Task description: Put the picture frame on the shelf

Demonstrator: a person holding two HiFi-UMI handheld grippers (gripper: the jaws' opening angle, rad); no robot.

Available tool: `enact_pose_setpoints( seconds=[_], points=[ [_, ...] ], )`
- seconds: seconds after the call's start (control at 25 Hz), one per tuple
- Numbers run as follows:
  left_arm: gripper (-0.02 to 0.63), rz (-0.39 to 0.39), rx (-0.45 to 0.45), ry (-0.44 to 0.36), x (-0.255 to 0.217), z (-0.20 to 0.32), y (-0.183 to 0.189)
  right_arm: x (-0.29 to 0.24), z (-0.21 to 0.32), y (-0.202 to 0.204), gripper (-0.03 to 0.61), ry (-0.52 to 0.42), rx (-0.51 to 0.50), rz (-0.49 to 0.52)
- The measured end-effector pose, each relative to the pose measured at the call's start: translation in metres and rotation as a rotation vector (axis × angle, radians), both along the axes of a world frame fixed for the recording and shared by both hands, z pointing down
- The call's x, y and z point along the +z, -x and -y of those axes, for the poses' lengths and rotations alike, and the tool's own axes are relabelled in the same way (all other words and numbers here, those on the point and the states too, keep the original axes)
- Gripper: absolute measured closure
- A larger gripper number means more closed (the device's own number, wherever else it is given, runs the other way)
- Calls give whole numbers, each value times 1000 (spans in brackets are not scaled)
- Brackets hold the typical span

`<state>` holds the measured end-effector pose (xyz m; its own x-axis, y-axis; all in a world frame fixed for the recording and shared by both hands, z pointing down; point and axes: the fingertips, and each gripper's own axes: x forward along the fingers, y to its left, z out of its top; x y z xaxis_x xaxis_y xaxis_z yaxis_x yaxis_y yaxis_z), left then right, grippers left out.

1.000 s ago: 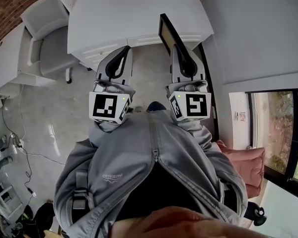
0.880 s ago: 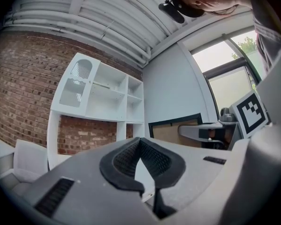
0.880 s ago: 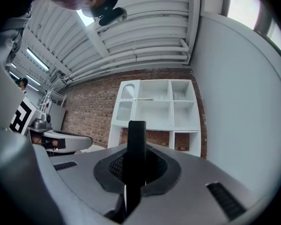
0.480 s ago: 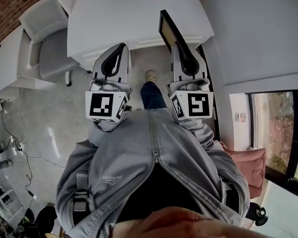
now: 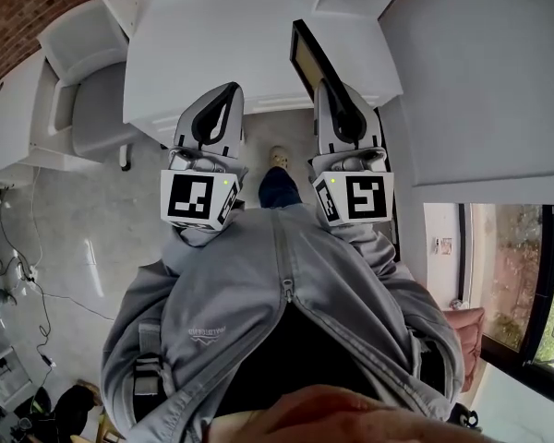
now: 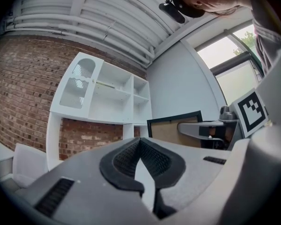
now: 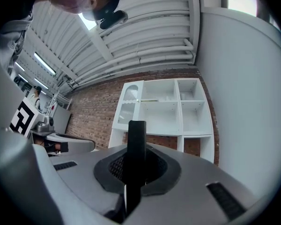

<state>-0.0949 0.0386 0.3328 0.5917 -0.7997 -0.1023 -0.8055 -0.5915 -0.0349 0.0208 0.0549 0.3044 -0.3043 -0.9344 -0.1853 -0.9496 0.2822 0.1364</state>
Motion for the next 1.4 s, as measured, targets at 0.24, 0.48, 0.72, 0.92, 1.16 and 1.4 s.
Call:
enact_pose_setpoints(
  seconds=[0.24,0.48,0.72,0.92,1.16,1.4],
  points=[
    [606,10,-14,12,5,66,-16,4,73,-12,545,6,-26,8],
    [606,-4,-36,20,1,133,-33,2,145,-26,545,23,-61,-3],
    [606,-15,-57,29,-1,190,-49,1,206,-44,545,37,-77,-10],
    [606,-20,-76,37,0,230,-63,3,249,-56,545,48,-102,-13],
    [606,-14,-112,32,-1,269,-76,4,292,-67,545,48,-142,-8],
    [606,-6,-135,24,-2,297,-89,7,323,-77,545,44,-173,-2]
  ],
)
